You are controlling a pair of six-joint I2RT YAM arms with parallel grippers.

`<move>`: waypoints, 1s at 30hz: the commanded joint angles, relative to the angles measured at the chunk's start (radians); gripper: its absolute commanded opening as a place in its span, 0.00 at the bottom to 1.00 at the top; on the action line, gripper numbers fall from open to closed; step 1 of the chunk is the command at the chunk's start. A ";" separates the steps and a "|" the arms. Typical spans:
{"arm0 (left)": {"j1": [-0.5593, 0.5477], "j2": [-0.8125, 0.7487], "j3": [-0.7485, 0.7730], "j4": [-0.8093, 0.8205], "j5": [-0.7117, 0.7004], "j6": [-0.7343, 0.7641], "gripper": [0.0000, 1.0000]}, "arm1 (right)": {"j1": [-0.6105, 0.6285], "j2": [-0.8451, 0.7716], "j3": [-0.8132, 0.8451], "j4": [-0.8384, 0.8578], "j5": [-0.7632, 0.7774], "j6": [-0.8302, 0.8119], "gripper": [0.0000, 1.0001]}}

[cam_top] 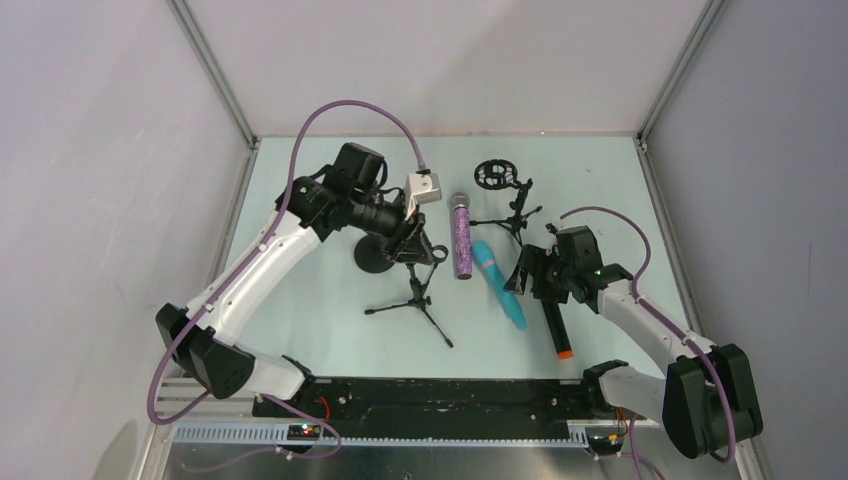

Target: Attach the microphones to the stand

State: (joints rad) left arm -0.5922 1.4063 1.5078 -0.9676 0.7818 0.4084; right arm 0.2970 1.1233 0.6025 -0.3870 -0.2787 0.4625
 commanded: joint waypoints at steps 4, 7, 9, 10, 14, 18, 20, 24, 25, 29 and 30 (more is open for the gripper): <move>0.009 0.033 -0.002 -0.062 -0.177 0.041 0.45 | -0.008 0.012 0.003 0.029 -0.039 -0.023 0.85; 0.011 0.025 0.010 -0.061 -0.187 0.035 0.58 | -0.007 0.013 0.003 0.029 -0.047 -0.024 0.84; 0.010 0.017 0.018 -0.060 -0.197 0.033 0.66 | -0.007 0.011 0.003 0.028 -0.048 -0.025 0.84; 0.010 0.013 0.021 -0.061 -0.204 0.033 0.68 | -0.006 0.011 0.003 0.027 -0.049 -0.026 0.84; 0.010 -0.012 0.039 -0.060 -0.219 0.021 0.84 | -0.007 0.006 0.003 0.024 -0.056 -0.029 0.84; 0.010 -0.043 0.069 -0.060 -0.228 0.012 0.94 | -0.007 0.003 0.003 0.024 -0.061 -0.027 0.84; 0.010 -0.058 0.092 -0.059 -0.241 0.008 0.98 | -0.006 0.004 0.003 0.025 -0.065 -0.028 0.84; 0.010 -0.107 0.133 -0.056 -0.279 -0.015 1.00 | -0.007 -0.002 0.003 0.023 -0.072 -0.028 0.84; 0.009 -0.129 0.138 -0.053 -0.291 -0.019 1.00 | -0.006 -0.005 0.003 0.021 -0.071 -0.027 0.84; 0.009 -0.202 0.154 -0.031 -0.360 -0.035 1.00 | -0.006 -0.008 0.003 0.019 -0.072 -0.027 0.84; 0.009 -0.214 0.155 -0.020 -0.397 -0.037 1.00 | -0.006 -0.008 0.003 0.020 -0.073 -0.027 0.84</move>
State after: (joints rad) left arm -0.5892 1.2800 1.6108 -1.0111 0.4858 0.3927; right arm 0.2924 1.1332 0.6025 -0.3836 -0.3317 0.4438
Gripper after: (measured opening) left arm 0.995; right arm 0.839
